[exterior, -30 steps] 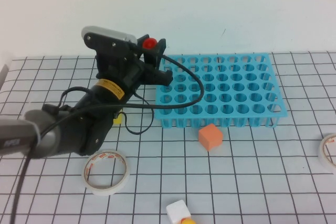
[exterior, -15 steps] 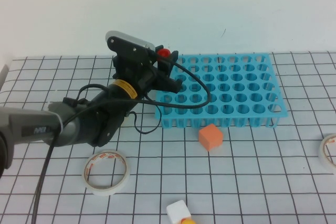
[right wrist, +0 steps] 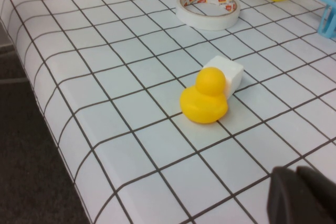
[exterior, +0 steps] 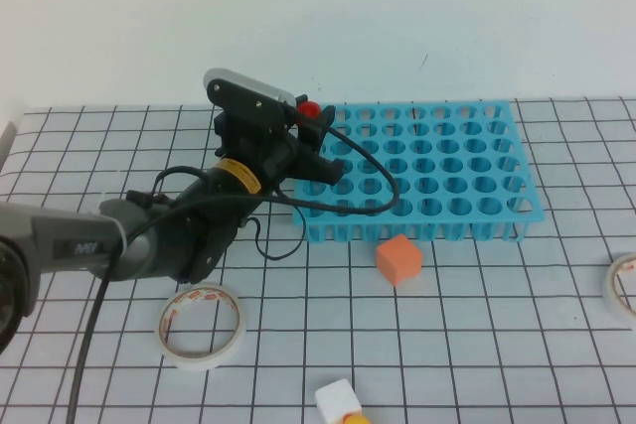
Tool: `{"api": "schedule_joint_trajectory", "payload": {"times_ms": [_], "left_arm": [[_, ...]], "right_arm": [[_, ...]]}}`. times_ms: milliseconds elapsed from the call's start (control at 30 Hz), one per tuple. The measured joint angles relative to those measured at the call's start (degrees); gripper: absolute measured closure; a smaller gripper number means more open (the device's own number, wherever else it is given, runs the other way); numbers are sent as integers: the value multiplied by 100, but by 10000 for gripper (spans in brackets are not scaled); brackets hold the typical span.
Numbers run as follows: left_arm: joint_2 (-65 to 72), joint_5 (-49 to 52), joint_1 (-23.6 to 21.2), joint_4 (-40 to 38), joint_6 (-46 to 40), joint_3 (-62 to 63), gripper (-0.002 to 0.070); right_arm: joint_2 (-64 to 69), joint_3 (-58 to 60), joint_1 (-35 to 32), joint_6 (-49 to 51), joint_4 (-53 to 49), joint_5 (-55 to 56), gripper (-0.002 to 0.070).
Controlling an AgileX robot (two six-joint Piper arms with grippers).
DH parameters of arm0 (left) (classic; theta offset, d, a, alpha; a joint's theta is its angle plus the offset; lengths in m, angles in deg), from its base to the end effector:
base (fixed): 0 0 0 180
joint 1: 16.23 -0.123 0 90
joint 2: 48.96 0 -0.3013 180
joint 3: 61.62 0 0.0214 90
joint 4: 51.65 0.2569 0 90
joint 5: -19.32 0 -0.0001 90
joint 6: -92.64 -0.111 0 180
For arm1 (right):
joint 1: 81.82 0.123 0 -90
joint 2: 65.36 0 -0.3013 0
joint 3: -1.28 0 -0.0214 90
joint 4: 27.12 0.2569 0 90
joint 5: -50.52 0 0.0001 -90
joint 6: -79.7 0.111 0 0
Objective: Place the test tubes
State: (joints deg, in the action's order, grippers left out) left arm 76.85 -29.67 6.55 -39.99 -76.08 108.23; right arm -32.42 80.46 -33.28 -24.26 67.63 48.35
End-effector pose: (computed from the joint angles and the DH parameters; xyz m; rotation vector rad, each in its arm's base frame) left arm 0.4359 -0.2014 0.2021 0.3793 1.5012 -0.4823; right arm 0.0604 0.0748 0.1685 -0.9808 1.7262 0.4864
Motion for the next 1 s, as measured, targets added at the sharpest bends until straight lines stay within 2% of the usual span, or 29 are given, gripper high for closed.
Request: {"api": "schedule_joint_trajectory", "payload": {"times_ms": [367, 567, 733, 800, 900, 1000], "left_arm": [[11, 0, 0, 106, -34, 0, 419], [-14, 359, 0, 152, -46, 0, 230], [-456, 870, 0, 152, -390, 0, 206], [-741, 983, 0, 141, -574, 0, 221], [-1286, 1261, 0, 64, -888, 0, 304], [-1974, 1700, 0, -131, -1286, 0, 461]], "right_arm": [[0, 0, 0, 0, 0, 0, 678], [0, 0, 0, 0, 0, 0, 678], [0, 0, 0, 0, 0, 0, 678], [0, 0, 0, 0, 9, 0, 678], [0, 0, 0, 0, 9, 0, 678], [0, 0, 0, 0, 9, 0, 678]]}}
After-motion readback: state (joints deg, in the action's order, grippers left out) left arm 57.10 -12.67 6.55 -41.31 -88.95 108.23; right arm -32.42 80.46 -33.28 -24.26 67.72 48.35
